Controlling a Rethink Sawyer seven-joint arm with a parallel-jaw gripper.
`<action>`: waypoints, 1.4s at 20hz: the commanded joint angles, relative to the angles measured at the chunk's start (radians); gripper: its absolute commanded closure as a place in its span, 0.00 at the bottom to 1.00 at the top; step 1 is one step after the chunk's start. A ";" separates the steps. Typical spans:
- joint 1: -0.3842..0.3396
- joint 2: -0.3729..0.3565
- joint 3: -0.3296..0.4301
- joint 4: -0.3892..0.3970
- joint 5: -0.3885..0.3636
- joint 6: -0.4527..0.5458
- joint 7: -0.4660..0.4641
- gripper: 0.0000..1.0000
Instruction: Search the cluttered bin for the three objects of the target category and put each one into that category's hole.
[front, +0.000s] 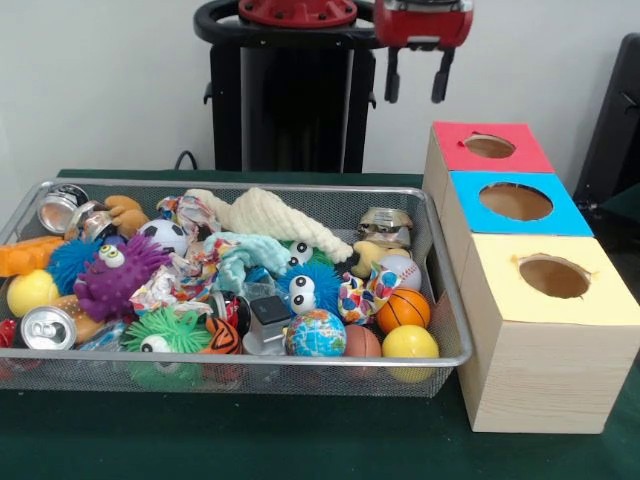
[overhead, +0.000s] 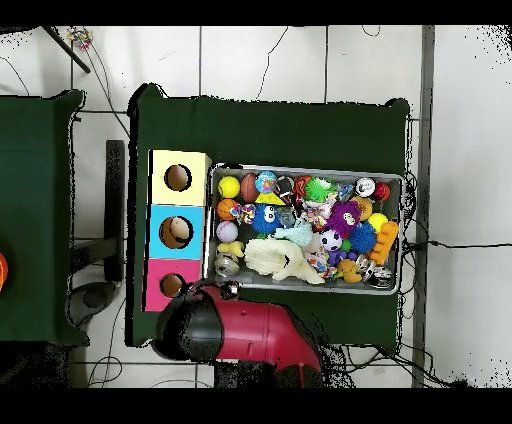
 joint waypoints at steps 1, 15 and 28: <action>-0.100 0.085 0.066 -0.063 -0.032 -0.072 0.060 0.00; -0.270 0.143 0.143 -0.137 -0.067 -0.063 -0.022 0.00; -0.367 0.236 0.205 -0.357 -0.171 0.072 -0.118 0.00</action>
